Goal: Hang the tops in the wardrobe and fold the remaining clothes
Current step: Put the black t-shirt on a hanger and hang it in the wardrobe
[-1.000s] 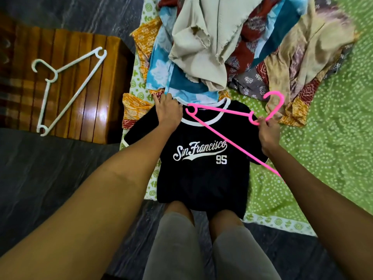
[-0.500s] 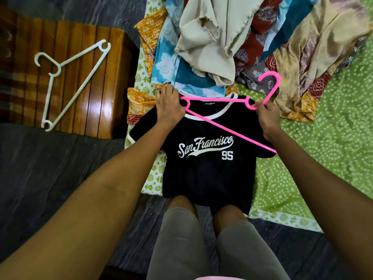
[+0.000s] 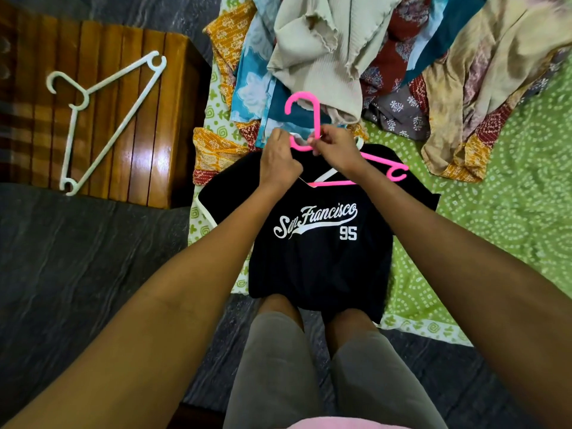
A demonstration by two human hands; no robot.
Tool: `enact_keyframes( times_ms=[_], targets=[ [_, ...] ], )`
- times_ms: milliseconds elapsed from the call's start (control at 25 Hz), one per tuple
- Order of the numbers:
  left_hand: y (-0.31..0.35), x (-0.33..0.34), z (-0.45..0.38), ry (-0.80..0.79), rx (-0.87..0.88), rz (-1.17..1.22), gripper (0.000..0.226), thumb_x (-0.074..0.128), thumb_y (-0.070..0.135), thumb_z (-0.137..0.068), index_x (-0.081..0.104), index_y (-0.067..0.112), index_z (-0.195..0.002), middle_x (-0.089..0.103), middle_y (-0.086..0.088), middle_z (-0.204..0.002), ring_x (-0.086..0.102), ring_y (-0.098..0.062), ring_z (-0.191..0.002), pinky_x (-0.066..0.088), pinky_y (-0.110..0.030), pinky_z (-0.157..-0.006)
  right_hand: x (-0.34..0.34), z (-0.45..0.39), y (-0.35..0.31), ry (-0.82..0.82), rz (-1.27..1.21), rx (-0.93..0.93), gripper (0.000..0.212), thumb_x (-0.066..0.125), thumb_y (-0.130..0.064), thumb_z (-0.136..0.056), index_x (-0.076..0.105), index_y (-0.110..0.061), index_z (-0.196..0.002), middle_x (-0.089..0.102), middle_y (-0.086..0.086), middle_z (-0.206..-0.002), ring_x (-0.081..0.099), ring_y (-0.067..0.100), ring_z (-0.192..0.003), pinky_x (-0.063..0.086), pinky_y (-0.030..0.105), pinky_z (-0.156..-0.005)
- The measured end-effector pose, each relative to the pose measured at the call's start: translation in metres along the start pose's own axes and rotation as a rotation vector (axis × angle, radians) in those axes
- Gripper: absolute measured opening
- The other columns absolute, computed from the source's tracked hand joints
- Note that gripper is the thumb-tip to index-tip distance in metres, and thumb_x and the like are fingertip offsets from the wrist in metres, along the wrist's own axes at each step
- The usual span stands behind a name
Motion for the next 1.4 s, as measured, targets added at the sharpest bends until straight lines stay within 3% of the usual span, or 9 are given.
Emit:
enact_keyframes(
  times_ms=[160, 360, 480, 600, 680, 840, 1040, 1280, 1400],
  targets=[
    [-0.019, -0.007, -0.005, -0.016, -0.064, 0.095, 0.038, 0.047, -0.015, -0.07, 0.053, -0.005, -0.107, 0.047, -0.013, -0.116, 0.047, -0.019, -0.103, 0.04, -0.019, -0.084, -0.046, 0.005, 0.039, -0.024, 0.161, 0.069, 0.028, 0.072, -0.01, -0.078, 0.064, -0.005, -0.104, 0.058, 0.002, -0.079, 0.053, 0.013, -0.072, 0.038, 0.026, -0.066],
    [-0.01, 0.0, -0.004, -0.07, -0.018, 0.235, 0.04, 0.052, -0.011, -0.072, 0.051, -0.006, -0.112, 0.044, -0.014, -0.113, 0.048, -0.025, -0.108, 0.04, -0.028, -0.097, -0.078, 0.029, 0.087, 0.086, 0.271, 0.137, 0.027, 0.065, -0.008, -0.085, 0.068, -0.001, -0.111, 0.069, 0.014, -0.105, 0.05, -0.021, -0.056, 0.037, 0.003, -0.061],
    [0.003, -0.002, 0.011, 0.114, -0.069, 0.334, 0.059, 0.062, -0.001, -0.074, 0.039, -0.003, -0.127, 0.03, -0.021, -0.139, 0.032, -0.032, -0.131, 0.027, -0.036, -0.113, -0.055, 0.019, 0.068, 0.111, 0.201, 0.079, 0.029, 0.064, -0.011, -0.087, 0.065, -0.002, -0.115, 0.067, 0.013, -0.115, 0.062, 0.006, -0.095, 0.037, 0.011, -0.078],
    [0.042, -0.001, 0.027, 0.253, 0.229, 0.157, 0.039, 0.059, 0.006, -0.07, 0.052, -0.003, -0.108, 0.047, -0.022, -0.118, 0.048, -0.032, -0.111, 0.04, -0.04, -0.101, -0.039, 0.006, 0.048, 0.088, 0.237, -0.004, 0.028, 0.063, -0.012, -0.088, 0.066, -0.004, -0.115, 0.066, 0.012, -0.116, 0.06, 0.024, -0.107, 0.038, 0.02, -0.083],
    [0.066, 0.017, 0.019, 0.045, 0.411, 0.021, 0.041, 0.051, 0.013, -0.075, 0.053, -0.001, -0.114, 0.052, -0.019, -0.116, 0.051, -0.032, -0.109, 0.039, -0.039, -0.1, -0.039, 0.002, 0.045, 0.071, 0.289, -0.05, 0.027, 0.063, -0.012, -0.086, 0.068, -0.005, -0.112, 0.064, 0.015, -0.115, 0.058, 0.028, -0.108, 0.041, 0.027, -0.088],
    [0.065, 0.047, -0.019, -0.476, 0.312, -0.348, 0.037, 0.045, 0.025, -0.094, 0.049, 0.004, -0.124, 0.054, -0.019, -0.125, 0.049, -0.032, -0.118, 0.034, -0.038, -0.098, -0.041, 0.001, 0.048, -0.101, 0.343, -0.181, 0.023, 0.061, -0.013, -0.088, 0.07, -0.003, -0.107, 0.064, 0.018, -0.114, 0.059, 0.032, -0.107, 0.041, 0.03, -0.09],
    [0.049, 0.038, -0.033, -0.414, 0.378, -0.283, 0.032, 0.038, 0.026, -0.1, 0.058, 0.003, -0.111, 0.057, -0.02, -0.11, 0.053, -0.033, -0.104, 0.038, -0.038, -0.084, -0.064, -0.011, 0.078, -0.174, 0.599, 0.088, 0.063, 0.02, -0.06, -0.096, 0.048, -0.02, -0.136, 0.038, 0.015, -0.147, 0.034, 0.032, -0.135, 0.022, 0.046, -0.113],
    [0.034, 0.037, -0.041, -0.273, 0.246, -0.261, 0.032, 0.043, 0.026, -0.098, 0.063, 0.005, -0.11, 0.056, -0.022, -0.106, 0.056, -0.035, -0.099, 0.041, -0.038, -0.082, -0.086, -0.006, 0.078, -0.116, 0.576, -0.018, 0.046, 0.043, -0.032, -0.084, 0.067, 0.001, -0.105, 0.062, 0.026, -0.111, 0.057, 0.036, -0.104, 0.043, 0.037, -0.087],
    [0.042, 0.047, -0.036, -0.293, 0.246, -0.305, 0.033, 0.044, 0.025, -0.097, 0.065, 0.003, -0.111, 0.057, -0.023, -0.109, 0.055, -0.037, -0.102, 0.041, -0.039, -0.082, -0.09, 0.005, 0.061, 0.065, 0.565, -0.179, 0.025, 0.053, -0.005, -0.073, 0.071, 0.003, -0.089, 0.067, 0.025, -0.092, 0.062, 0.038, -0.086, 0.046, 0.036, -0.077]
  ],
)
Point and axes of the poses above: each hand's wrist, its own z-axis away from the middle knuckle, its own x-axis out of the palm, y = z × x, the point moved 6 cm from there along -z, towards the middle knuckle
